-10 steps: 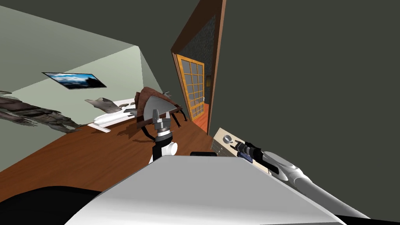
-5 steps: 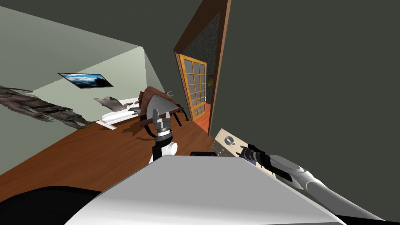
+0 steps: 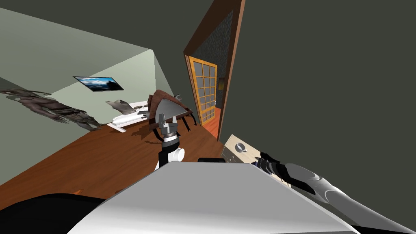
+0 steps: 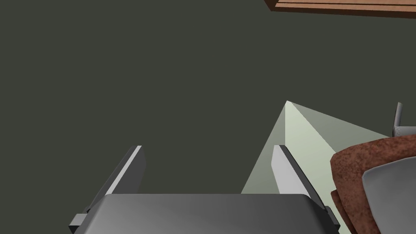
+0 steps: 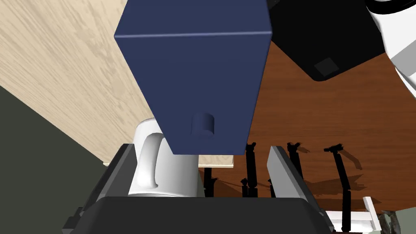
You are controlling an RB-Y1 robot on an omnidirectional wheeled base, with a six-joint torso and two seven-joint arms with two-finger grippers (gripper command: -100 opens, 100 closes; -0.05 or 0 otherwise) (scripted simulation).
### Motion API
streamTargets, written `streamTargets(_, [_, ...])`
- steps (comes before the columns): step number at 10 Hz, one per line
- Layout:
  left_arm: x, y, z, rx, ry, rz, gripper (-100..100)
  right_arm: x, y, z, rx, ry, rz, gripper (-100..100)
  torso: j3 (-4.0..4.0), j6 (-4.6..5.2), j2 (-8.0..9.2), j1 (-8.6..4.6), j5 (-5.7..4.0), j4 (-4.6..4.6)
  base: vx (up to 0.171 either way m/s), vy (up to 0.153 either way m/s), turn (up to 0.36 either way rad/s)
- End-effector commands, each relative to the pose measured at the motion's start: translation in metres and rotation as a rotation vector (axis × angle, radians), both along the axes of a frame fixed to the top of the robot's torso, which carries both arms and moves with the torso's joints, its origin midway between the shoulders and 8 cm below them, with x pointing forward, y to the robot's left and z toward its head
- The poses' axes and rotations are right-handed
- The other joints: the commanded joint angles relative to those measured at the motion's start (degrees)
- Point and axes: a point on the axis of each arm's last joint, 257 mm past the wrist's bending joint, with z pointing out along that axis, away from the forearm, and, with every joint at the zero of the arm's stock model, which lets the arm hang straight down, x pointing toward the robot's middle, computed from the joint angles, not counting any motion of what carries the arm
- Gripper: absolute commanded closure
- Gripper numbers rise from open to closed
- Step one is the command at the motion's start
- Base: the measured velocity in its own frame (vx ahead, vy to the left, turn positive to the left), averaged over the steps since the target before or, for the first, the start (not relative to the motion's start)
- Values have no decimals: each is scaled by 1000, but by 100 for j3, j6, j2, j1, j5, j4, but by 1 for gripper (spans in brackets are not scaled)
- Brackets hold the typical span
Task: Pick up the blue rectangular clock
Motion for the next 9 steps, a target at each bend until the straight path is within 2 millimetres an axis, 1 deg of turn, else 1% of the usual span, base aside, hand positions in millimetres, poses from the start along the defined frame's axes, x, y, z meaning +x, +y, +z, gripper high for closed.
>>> streamTargets(1, [0, 0, 0, 0, 0, 0, 0, -29, -19, -5, -41, 74, 26, -100, 0, 0, 0, 0, 0, 0, 12, 7, 73])
streamTargets(2, [0, 0, 0, 0, 0, 0, 0, -29, -19, -5, -41, 74, 26, -100, 1, 2, 2, 0, 1, 0, 5, 4, 24])
streamTargets(4, [0, 0, 0, 0, 0, 0, 0, -57, -39, -9, -82, 149, 50, -100, 1, 1, 2, 0, 0, 1, 10, 5, 61])
streamTargets(6, [0, 0, 0, 0, 0, 0, 0, -77, -52, -10, -108, 202, 67, -100, 1, 1, 2, -1, 1, 1, 6, 3, 47])
streamTargets(8, [0, 0, 0, 0, 0, 0, 0, -75, -50, -7, -106, 197, 65, -100, 3, 2, 4, -1, -1, 1, 0, 0, 0])
streamTargets(9, [0, 0, 0, 0, 0, 0, 0, -75, -51, -7, -106, 198, 65, 0, 3, 2, 5, -1, -1, 1, 0, 0, 0])
